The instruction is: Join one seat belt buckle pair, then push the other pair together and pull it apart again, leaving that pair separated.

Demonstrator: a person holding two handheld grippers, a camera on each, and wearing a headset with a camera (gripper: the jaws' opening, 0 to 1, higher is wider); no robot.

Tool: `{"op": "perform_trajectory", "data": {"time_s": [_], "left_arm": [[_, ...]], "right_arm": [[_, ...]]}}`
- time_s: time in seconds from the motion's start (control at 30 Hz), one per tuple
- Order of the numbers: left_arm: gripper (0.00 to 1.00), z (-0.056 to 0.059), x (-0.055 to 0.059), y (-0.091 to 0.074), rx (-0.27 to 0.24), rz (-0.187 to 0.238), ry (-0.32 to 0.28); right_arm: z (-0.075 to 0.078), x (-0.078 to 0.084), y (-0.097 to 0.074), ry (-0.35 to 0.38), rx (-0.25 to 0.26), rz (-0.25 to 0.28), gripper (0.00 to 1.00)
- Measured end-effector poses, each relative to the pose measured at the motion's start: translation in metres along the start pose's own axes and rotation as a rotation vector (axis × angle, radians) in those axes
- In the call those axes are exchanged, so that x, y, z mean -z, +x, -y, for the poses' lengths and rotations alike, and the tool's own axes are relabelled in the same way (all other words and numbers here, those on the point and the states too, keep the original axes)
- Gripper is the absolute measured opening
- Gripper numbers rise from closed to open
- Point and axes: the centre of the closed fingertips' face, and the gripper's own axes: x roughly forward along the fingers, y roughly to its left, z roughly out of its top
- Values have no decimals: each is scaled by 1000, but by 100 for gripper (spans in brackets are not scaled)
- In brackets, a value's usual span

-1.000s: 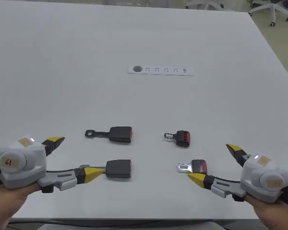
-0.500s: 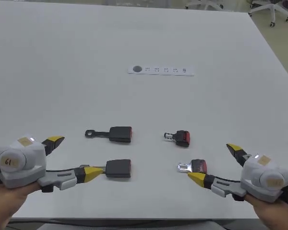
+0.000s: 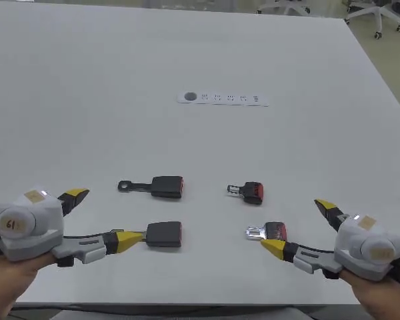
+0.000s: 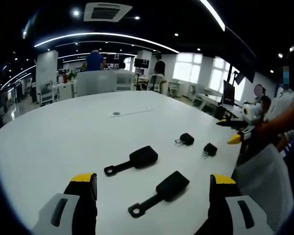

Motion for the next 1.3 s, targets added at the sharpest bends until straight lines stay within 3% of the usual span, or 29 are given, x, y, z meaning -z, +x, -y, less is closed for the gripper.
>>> {"op": "perform_trajectory", "data": {"time_s": [0.7,1.3], "left_arm": [[97,1,-1,1,1,-1,5],[97,8,1,9,26,-21,23]], "right_arm": [[3,0,-2,-9,0,-4,97],[4,7,0,-29,-30,-29,96]]}}
